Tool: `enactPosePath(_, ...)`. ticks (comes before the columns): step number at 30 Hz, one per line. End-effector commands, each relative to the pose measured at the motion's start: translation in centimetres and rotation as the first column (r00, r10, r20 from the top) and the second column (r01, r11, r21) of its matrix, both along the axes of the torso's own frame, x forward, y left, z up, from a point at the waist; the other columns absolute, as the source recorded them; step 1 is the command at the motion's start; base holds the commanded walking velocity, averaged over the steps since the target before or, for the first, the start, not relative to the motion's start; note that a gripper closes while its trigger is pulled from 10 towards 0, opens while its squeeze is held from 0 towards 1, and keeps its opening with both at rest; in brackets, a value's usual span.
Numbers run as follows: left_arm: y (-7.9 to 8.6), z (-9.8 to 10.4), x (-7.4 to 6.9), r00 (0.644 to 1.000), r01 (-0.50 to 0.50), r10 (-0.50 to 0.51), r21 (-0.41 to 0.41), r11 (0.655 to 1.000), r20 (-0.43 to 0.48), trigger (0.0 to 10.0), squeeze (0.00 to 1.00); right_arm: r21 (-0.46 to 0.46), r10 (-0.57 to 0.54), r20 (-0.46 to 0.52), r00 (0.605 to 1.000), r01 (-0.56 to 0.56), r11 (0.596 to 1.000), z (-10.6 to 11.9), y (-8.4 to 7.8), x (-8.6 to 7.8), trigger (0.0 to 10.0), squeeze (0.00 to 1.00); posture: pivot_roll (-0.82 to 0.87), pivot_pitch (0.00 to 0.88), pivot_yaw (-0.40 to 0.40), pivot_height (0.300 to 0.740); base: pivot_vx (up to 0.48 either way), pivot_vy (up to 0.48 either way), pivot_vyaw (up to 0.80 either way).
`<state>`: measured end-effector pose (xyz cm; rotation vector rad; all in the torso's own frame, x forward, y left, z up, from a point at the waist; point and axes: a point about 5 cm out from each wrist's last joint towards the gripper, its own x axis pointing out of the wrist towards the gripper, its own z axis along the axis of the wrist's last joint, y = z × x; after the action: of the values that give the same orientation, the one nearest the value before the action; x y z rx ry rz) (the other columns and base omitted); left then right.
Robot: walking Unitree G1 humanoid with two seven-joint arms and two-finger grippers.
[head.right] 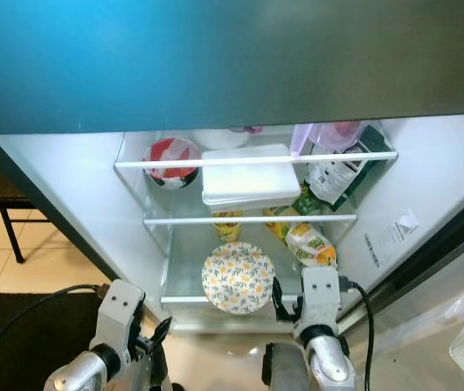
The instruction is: Restocking fridge
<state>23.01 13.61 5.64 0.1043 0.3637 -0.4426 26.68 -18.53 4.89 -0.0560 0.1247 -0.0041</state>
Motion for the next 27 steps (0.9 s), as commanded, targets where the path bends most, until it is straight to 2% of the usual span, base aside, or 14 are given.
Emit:
enactPosePath(1,0.2,-0.5,-0.3,1.0,-0.007,0.007,0.008,1.0,-0.018,10.0,0.0,-0.011,0.003,-0.034,0.999,-0.004,1.0,-0.9,0.1,-0.6,10.0,0.0,-0.07,0.225,0.046,0.663,0.0,0.0,0.0)
enactPosePath(8,0.1,-0.6,-0.3,1.0,-0.006,0.006,0.005,1.0,-0.016,10.0,0.0,-0.039,0.0,-0.043,0.999,-0.002,0.999,-1.4,-0.3,-0.9,10.0,0.0,-0.07,0.226,0.043,0.688,0.0,0.0,0.0)
enactPosePath(17,0.0,-0.7,-0.2,1.0,-0.004,0.004,0.003,1.0,-0.015,10.0,0.0,-0.07,-0.006,-0.104,0.995,-0.002,0.998,-3.1,-1.1,-2.7,10.0,0.0,-0.08,0.226,0.042,0.717,0.0,0.0,0.0)
enactPosePath(27,-0.1,-0.9,-0.2,1.0,0.009,-0.008,0.003,1.0,-0.019,10.0,0.0,-0.102,-0.048,-0.163,0.986,0.031,0.994,-4.5,-1.7,-3.9,10.0,0.0,-0.08,0.223,0.044,0.717,0.0,0.0,0.0)
